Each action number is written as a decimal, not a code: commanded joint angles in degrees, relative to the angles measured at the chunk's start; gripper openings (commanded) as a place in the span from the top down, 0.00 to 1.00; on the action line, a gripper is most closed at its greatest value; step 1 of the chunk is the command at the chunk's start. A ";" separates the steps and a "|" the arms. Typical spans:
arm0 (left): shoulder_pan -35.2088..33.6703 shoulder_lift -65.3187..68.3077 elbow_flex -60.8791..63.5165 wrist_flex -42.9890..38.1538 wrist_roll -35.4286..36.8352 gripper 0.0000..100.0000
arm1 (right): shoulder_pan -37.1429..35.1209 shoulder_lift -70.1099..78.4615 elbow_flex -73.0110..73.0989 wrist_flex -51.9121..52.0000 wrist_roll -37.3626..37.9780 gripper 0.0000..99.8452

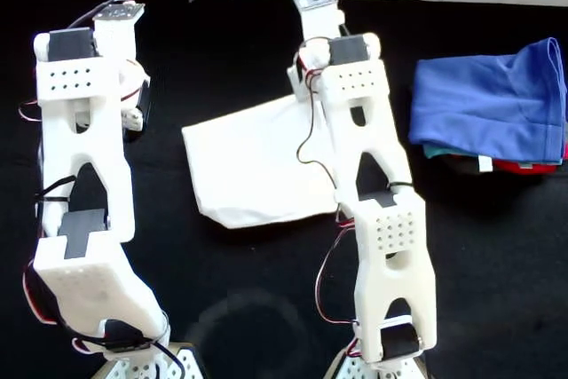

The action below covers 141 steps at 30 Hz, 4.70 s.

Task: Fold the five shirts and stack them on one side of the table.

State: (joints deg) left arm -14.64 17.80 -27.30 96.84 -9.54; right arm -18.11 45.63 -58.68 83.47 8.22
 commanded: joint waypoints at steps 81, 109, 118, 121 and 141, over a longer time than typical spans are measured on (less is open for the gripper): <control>-3.56 -64.04 76.26 -36.75 -0.26 0.88 | -7.43 7.43 4.35 11.74 -22.07 0.61; -3.12 -63.25 76.53 -36.66 -0.18 0.88 | 8.57 -8.04 1.63 17.63 -0.88 0.99; -2.86 -37.85 67.12 -36.04 0.09 0.88 | 14.55 -29.58 9.63 17.63 3.60 0.99; -2.86 -30.29 59.91 -32.70 0.18 0.88 | 17.89 -32.75 9.63 17.63 5.54 0.99; 4.26 -25.01 47.52 -29.80 2.64 0.88 | 42.33 -20.97 7.52 1.71 26.99 0.99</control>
State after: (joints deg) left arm -11.30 -7.16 22.46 66.59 -8.57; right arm 21.89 20.66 -48.75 87.60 33.10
